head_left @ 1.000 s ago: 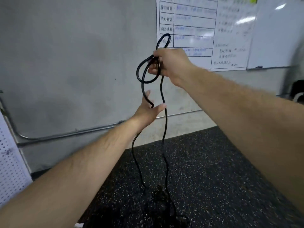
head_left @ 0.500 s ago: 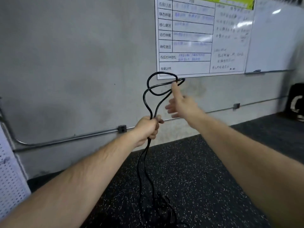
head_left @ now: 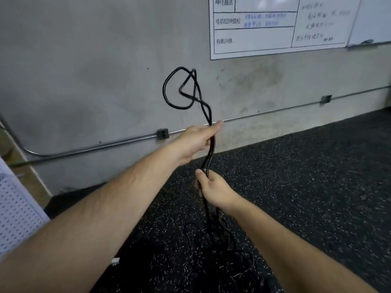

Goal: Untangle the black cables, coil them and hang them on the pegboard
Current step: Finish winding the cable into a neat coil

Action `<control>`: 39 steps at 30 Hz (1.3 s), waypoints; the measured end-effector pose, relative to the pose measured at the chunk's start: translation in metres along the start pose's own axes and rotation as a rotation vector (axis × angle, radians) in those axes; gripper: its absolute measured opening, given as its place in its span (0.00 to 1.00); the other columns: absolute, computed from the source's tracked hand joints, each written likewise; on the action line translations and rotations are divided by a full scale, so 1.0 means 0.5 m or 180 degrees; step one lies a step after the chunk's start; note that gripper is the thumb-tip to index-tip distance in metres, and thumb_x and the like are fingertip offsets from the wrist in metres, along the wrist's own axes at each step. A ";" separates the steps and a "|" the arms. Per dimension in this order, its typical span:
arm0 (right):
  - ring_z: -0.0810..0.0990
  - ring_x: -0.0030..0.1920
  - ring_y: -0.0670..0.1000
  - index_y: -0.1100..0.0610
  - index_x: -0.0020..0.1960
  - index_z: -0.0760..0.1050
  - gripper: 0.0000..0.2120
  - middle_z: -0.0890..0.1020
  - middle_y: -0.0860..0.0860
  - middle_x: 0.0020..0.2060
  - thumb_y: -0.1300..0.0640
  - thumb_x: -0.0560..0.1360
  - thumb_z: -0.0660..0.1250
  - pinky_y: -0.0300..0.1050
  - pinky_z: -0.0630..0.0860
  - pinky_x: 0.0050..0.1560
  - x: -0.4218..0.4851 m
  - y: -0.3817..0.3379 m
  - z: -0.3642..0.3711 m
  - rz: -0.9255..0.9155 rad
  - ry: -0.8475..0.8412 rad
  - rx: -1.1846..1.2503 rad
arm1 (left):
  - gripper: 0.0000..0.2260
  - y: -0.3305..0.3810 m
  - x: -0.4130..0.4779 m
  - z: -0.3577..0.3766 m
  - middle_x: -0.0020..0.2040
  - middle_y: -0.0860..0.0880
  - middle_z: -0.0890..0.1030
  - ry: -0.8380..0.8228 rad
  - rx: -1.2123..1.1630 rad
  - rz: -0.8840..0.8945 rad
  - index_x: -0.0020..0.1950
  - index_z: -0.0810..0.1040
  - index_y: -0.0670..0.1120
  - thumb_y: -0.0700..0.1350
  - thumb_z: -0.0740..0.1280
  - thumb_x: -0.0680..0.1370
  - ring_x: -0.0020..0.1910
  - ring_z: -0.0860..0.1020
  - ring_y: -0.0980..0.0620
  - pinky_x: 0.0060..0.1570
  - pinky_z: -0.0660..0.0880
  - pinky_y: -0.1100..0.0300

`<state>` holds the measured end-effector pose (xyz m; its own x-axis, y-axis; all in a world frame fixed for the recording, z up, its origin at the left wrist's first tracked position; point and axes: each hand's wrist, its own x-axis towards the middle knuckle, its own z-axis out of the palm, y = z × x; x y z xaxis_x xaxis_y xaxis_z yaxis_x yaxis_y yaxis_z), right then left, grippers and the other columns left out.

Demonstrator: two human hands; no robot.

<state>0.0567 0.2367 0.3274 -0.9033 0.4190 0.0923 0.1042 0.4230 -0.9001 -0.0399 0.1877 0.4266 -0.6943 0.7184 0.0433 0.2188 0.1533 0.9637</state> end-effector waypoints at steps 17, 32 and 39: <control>0.69 0.73 0.51 0.50 0.71 0.74 0.42 0.77 0.44 0.68 0.21 0.69 0.61 0.58 0.58 0.77 0.076 0.064 -0.067 0.0269 -0.0933 0.0708 | 0.08 -0.280 -0.088 0.035 0.32 0.53 0.72 -0.0300 -0.0490 -0.0267 0.49 0.72 0.46 0.48 0.62 0.85 0.31 0.68 0.55 0.35 0.70 0.59; 0.81 0.44 0.50 0.57 0.63 0.69 0.22 0.81 0.52 0.55 0.53 0.75 0.75 0.47 0.80 0.47 0.070 0.100 0.094 0.0309 -0.1116 -0.0256 | 0.11 -0.254 -0.047 -0.041 0.36 0.51 0.73 0.0206 -0.1379 0.0071 0.54 0.80 0.41 0.39 0.58 0.86 0.36 0.72 0.55 0.40 0.73 0.63; 0.74 0.25 0.41 0.54 0.47 0.79 0.19 0.76 0.45 0.29 0.45 0.85 0.56 0.36 0.71 0.29 0.067 0.074 0.088 0.0122 -0.0821 -0.0487 | 0.10 -0.242 -0.055 -0.055 0.47 0.54 0.83 0.0396 -0.1085 0.0360 0.56 0.82 0.48 0.47 0.61 0.85 0.48 0.80 0.55 0.56 0.77 0.55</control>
<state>0.0119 0.2311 0.2782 -0.9714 0.2273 -0.0694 0.1841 0.5351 -0.8245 -0.0660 0.1307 0.3157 -0.7613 0.6268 0.1661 0.0728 -0.1719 0.9824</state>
